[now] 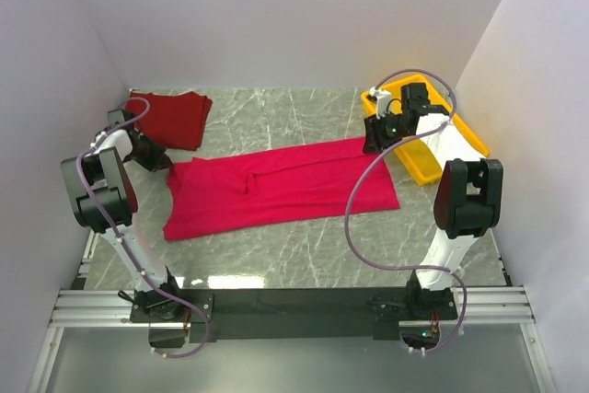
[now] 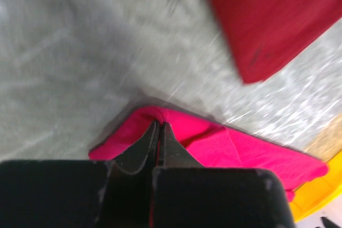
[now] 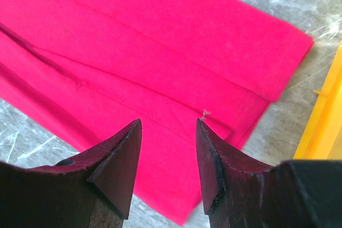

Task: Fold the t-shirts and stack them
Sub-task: Fold the tshirt

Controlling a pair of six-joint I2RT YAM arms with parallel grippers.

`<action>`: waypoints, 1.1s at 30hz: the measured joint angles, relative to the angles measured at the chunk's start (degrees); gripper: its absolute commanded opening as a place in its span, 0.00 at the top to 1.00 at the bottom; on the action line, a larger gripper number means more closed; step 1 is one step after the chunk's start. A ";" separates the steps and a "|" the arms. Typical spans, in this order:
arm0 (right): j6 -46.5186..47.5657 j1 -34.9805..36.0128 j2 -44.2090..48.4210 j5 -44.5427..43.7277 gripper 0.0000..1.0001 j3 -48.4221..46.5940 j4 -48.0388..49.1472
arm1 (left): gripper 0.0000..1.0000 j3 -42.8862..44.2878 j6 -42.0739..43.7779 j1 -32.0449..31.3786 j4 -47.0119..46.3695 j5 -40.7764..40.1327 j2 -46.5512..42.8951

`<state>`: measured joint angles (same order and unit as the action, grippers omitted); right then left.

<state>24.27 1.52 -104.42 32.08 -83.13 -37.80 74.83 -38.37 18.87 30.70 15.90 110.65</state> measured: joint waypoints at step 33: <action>3.67 0.44 0.94 -6.82 0.47 12.48 -0.57 | 0.50 -22.53 3.43 3.93 10.56 -7.80 -27.08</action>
<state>27.94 1.96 -103.48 25.26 -70.65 -38.37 52.29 -34.94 22.81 41.25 8.10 83.57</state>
